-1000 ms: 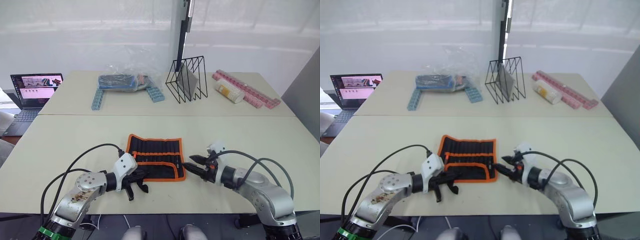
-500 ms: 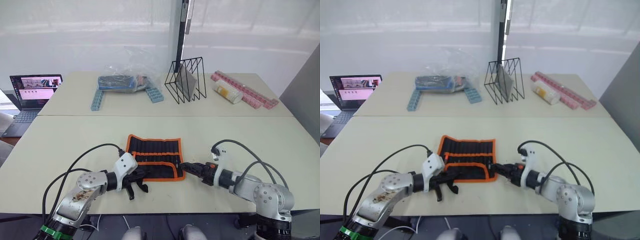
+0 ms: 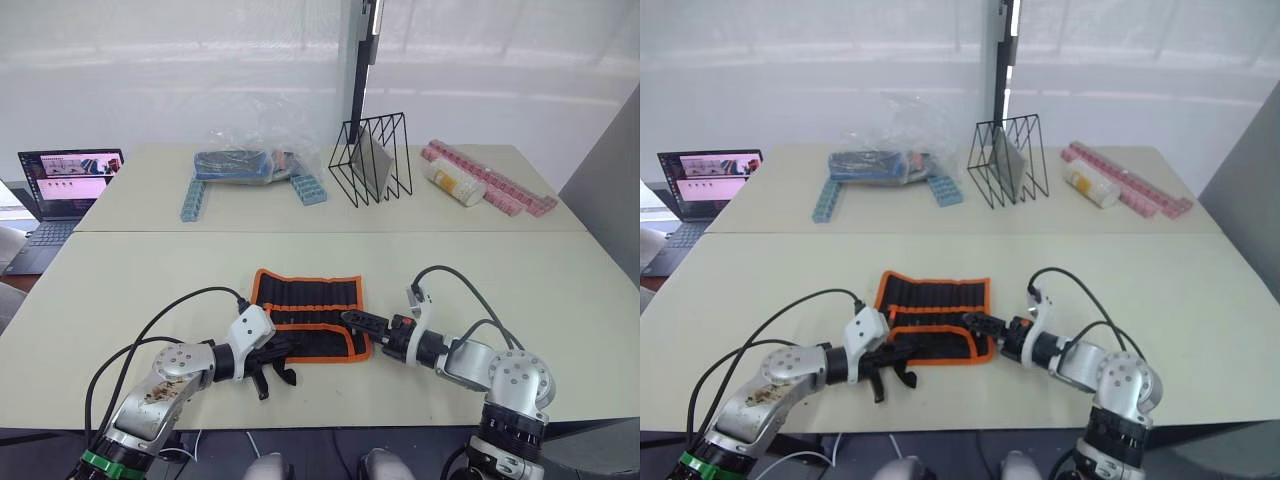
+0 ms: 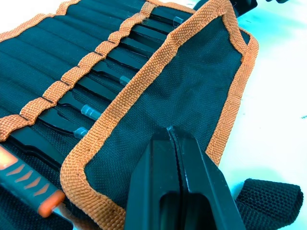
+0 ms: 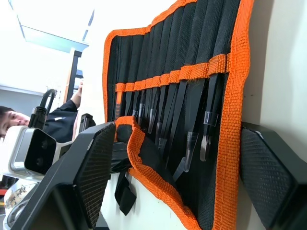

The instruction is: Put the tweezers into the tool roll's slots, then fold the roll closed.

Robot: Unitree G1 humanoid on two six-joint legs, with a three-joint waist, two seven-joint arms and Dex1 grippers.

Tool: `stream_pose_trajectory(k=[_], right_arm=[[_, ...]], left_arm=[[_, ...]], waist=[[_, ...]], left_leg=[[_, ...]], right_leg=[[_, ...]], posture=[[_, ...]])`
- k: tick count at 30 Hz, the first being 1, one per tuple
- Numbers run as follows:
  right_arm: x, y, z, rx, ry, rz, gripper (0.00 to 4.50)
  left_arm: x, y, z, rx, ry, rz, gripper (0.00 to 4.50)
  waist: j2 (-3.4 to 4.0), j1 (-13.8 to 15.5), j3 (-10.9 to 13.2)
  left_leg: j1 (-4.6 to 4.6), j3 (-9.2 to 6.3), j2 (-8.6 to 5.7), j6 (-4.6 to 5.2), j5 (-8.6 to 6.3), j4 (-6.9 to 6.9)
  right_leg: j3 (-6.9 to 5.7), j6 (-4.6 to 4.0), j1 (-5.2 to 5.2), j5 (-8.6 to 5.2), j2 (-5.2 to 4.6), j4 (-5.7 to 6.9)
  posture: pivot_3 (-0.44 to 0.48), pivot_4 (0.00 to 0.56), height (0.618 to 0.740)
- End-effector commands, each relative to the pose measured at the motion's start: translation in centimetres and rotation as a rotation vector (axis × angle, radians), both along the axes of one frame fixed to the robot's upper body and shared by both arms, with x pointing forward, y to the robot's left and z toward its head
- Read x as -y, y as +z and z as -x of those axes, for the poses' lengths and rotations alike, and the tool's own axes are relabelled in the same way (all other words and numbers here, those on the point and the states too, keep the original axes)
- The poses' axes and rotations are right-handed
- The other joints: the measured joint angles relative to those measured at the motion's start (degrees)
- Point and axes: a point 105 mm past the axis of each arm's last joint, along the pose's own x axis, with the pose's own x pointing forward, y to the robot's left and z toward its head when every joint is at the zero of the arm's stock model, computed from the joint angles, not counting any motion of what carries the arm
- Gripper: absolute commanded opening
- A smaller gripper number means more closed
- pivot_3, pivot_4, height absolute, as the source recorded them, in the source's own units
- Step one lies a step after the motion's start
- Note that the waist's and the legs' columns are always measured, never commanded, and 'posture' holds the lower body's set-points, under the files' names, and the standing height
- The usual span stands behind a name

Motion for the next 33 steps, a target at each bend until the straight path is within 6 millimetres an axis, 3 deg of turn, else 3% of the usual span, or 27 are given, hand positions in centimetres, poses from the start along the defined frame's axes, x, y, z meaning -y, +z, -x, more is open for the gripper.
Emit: stream_pose_trajectory(k=[1,8,11,20,28,33], right_arm=[[1.2,-0.4,-0.5,-0.016,-0.049,0.031,3.91],[3.0,-0.4,-0.7,-0.015,-0.084,0.046,3.91],[2.8,-0.4,-0.5,-0.014,-0.077,0.041,3.11],[2.3,-0.7,-0.2,-0.019,-0.062,0.039,0.03],[2.0,-0.5,-0.3,-0.007,-0.053,0.034,0.03],[0.9,0.9,-0.3,0.036,-0.012,0.002,0.03]], left_arm=[[-0.1,-1.4,0.5,-0.053,0.004,-0.039,0.00],[-0.1,-1.4,0.6,-0.053,0.001,-0.041,0.00],[-0.1,-1.4,0.6,-0.054,-0.001,-0.043,0.00],[-0.2,-1.4,0.7,-0.055,-0.001,-0.046,0.00],[-0.3,-1.3,0.5,-0.055,0.004,-0.046,0.00],[-0.3,-1.3,0.5,-0.055,0.006,-0.044,0.00]], waist=[[0.01,0.0,0.0],[0.04,0.2,0.0],[0.05,0.2,0.0],[0.06,0.0,0.0],[0.01,-0.1,0.0],[0.02,-0.2,0.0]], left_leg=[[-0.01,0.00,0.00,0.00,0.00,0.00],[-0.11,-0.01,-0.03,0.00,0.00,-0.01],[-0.17,-0.02,-0.03,0.00,0.00,-0.02],[-0.21,-0.01,-0.02,0.00,0.00,-0.12],[-0.18,0.00,-0.02,0.00,0.00,-0.15],[-0.18,-0.01,-0.01,0.00,0.00,-0.17]], right_leg=[[0.00,0.00,0.00,0.00,0.00,-0.01],[-0.02,0.01,-0.02,0.01,-0.02,-0.11],[-0.02,0.03,-0.04,0.01,-0.03,-0.15],[-0.01,0.04,-0.13,0.02,-0.01,-0.19],[-0.01,0.05,-0.07,0.03,-0.03,-0.25],[0.02,0.05,-0.09,0.03,-0.07,-0.26]], posture=[[0.000,0.150,0.722],[0.000,0.150,0.722],[0.000,0.150,0.722],[0.000,0.150,0.722],[0.000,0.150,0.722],[0.000,0.150,0.722]])
